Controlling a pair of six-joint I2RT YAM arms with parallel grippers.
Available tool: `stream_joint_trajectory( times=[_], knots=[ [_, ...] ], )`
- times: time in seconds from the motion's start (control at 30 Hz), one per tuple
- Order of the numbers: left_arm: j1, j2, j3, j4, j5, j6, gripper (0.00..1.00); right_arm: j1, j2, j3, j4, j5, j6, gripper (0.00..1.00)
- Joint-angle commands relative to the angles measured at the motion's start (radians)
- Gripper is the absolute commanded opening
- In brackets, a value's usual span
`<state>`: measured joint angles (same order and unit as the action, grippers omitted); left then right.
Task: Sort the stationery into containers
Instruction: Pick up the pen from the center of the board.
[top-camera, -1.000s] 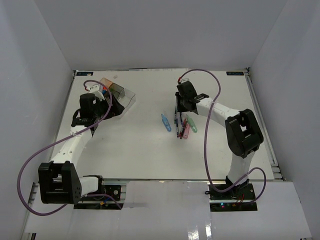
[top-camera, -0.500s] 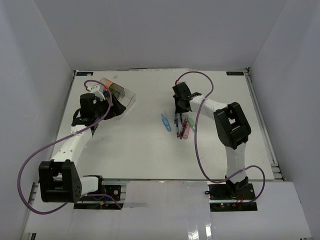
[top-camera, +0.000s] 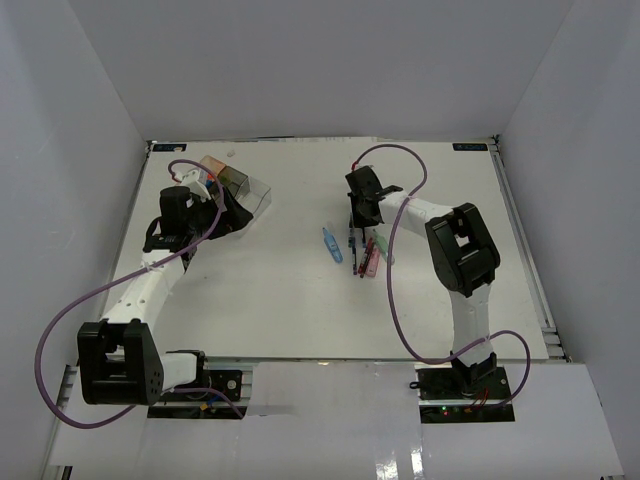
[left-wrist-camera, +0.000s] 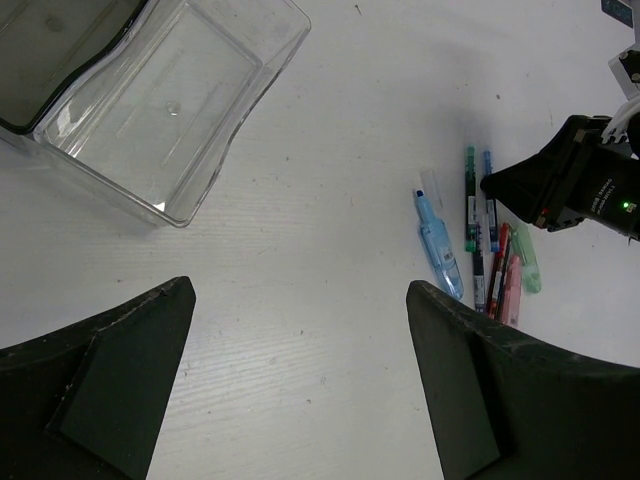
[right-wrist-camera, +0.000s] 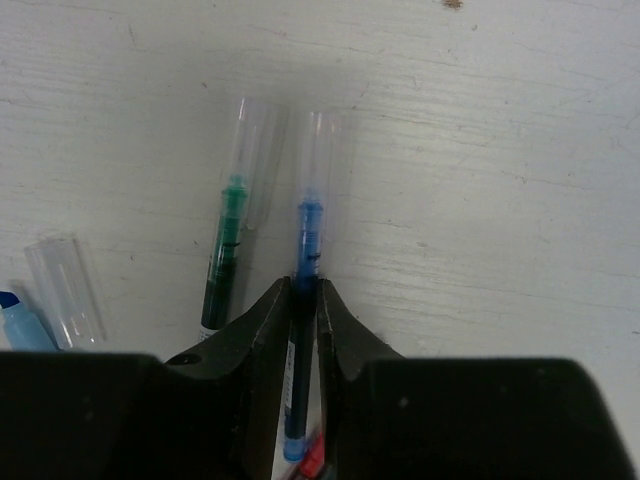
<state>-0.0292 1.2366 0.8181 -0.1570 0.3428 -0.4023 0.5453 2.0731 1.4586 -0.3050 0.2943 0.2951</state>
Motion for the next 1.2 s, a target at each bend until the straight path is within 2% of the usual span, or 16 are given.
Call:
stream_joint_trajectory(
  times=[0.0, 0.03, 0.13, 0.37, 0.5, 0.73, 0.87, 1.0, 1.17],
  knots=[
    [-0.003, -0.002, 0.029, 0.011, 0.019, -0.006, 0.98, -0.001, 0.018, 0.028, -0.005, 0.016, 0.001, 0.21],
    [-0.005, 0.0, 0.029, 0.011, 0.021, -0.006, 0.98, -0.002, 0.016, 0.031, -0.005, 0.013, -0.001, 0.17],
    [-0.003, -0.003, 0.03, 0.013, 0.028, -0.018, 0.98, -0.001, 0.002, 0.04, -0.005, 0.009, -0.007, 0.14],
    [-0.014, -0.012, 0.065, 0.002, 0.128, -0.114, 0.98, -0.001, -0.141, 0.042, 0.003, -0.021, -0.024, 0.14],
    [-0.06, -0.031, 0.088, 0.011, 0.125, -0.176, 0.98, 0.013, -0.275, -0.056, 0.079, -0.124, -0.025, 0.14],
    [-0.303, -0.005, 0.173, 0.06, -0.042, -0.257, 0.98, 0.053, -0.504, -0.275, 0.291, -0.352, 0.01, 0.15],
    [-0.389, 0.058, 0.228, 0.117, -0.12, -0.302, 0.95, 0.087, -0.629, -0.386, 0.456, -0.44, 0.024, 0.16],
    [-0.474, 0.118, 0.28, 0.149, -0.182, -0.328, 0.93, 0.11, -0.688, -0.446, 0.521, -0.477, 0.027, 0.16],
    [-0.56, 0.175, 0.329, 0.149, -0.243, -0.334, 0.83, 0.113, -0.734, -0.504, 0.586, -0.495, 0.052, 0.16]
  ],
)
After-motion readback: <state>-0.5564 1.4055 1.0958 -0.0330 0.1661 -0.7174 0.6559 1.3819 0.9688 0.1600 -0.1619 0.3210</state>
